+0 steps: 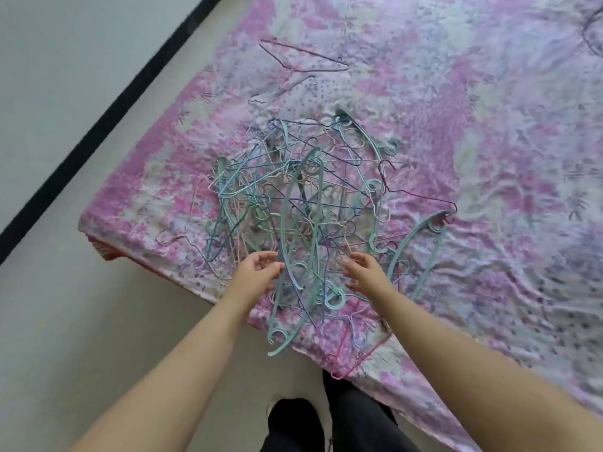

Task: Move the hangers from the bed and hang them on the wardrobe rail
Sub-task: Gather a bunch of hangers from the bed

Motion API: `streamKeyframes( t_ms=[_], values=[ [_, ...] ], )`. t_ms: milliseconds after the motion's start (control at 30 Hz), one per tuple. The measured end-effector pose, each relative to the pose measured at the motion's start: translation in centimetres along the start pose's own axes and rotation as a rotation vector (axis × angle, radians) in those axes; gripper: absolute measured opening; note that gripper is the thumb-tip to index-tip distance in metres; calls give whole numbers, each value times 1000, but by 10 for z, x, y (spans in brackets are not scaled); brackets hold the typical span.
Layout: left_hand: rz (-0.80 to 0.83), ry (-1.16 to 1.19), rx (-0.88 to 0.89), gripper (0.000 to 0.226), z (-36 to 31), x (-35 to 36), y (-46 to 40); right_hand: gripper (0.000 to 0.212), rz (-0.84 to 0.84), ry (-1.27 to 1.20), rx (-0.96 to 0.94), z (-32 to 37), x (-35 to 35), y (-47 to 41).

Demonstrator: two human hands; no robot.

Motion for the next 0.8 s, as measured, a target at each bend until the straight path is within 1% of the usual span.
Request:
streamKeyframes(
  t_ms=[100,167,200,267,333,400,467,567,667,733,800],
  values=[
    [-12,-22,-81,20,2,33,-36,59,-105,-20,101,-7,-41,-31],
    [-11,-15,-146,28,13,52,-62,72,-165,-41,190,-19,-65,-54],
    [-7,-14,-178,37,18,59,-75,79,-200,-46,235,-25,-74,-64],
    [18,-7,-254,64,31,72,-101,93,-258,-42,310,-37,-88,-83],
    [18,18,-333,84,45,80,-124,103,-307,24,376,-50,-99,-99],
    [-7,53,-388,90,56,85,-141,108,-317,118,439,-62,-105,-110],
    [-20,76,-438,91,68,89,-151,109,-289,171,473,-73,-108,-119],
    [-12,70,-491,95,83,96,-163,107,-253,174,418,-84,-107,-136],
    [16,20,-480,100,88,105,-178,107,-232,175,406,-90,-100,-148],
    [18,-83,-447,104,90,110,-189,108,-272,186,422,-95,-98,-155],
    [38,-339,-421,105,92,116,-199,113,-317,146,445,-100,-97,-162]
  ],
)
Point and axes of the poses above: each hand's wrist, its own y-axis away from the middle knuckle, its own x-axis out of the palm, z = x × y, the point moved 2 cm from there along -y, towards the middle knuckle, and after that the axes turned 4 degrees about -x, right-handed, at the moved point
